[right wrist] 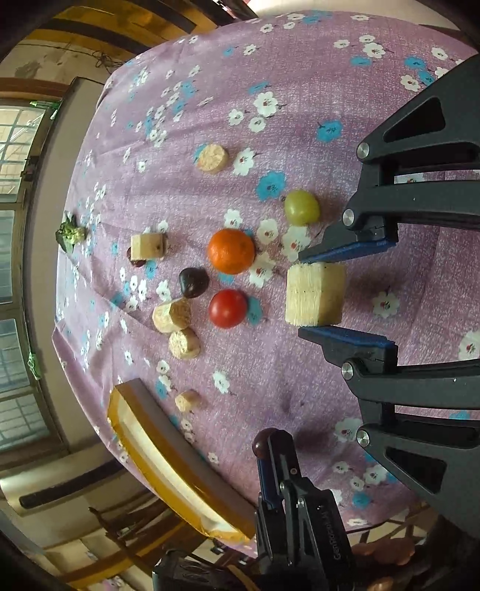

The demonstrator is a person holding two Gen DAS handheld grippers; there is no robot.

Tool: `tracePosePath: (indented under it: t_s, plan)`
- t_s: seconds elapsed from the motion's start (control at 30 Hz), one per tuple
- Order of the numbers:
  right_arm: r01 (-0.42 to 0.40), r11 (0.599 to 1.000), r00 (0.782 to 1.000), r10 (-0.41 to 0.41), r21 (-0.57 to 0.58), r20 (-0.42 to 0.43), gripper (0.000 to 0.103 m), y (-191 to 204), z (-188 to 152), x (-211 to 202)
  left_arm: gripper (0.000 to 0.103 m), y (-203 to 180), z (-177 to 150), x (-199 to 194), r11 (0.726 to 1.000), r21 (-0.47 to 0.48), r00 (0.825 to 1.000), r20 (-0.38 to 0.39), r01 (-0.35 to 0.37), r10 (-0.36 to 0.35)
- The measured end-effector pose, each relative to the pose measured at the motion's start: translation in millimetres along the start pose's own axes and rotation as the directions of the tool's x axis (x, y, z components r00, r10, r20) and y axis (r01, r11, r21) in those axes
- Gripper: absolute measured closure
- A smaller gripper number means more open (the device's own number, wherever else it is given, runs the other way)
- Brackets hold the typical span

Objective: Organize fruits
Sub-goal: 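Carry the cherry and cube into the white tray and open both tools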

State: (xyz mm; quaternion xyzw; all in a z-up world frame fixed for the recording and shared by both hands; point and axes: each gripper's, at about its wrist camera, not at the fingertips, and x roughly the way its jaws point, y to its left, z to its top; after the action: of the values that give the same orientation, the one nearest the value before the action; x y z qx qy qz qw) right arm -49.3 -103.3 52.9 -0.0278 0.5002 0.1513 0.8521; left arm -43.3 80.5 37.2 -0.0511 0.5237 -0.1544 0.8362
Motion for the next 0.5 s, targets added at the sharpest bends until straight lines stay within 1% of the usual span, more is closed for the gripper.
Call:
tracePosePath:
  t_s: [0.17, 0.3, 0.5]
  plan:
    - [-0.022, 0.999, 1.0, 0.023, -0.039, 0.014, 0.071, 23, 17, 1, 0.072, 13, 4, -16, 1.0, -0.003, 1.0, 0.03, -0.007, 0.007]
    - [-0.046, 0.994, 0.998, 0.049, -0.098, 0.027, 0.071, 50, 35, 4, 0.072, 35, 10, -35, 0.999, -0.038, 0.998, 0.066, -0.018, 0.021]
    - [-0.123, 0.978, 0.991, 0.13, -0.166, 0.028, 0.071, 95, 67, 13, 0.072, 76, 21, -62, 0.993, -0.099, 0.99, 0.122, -0.062, 0.074]
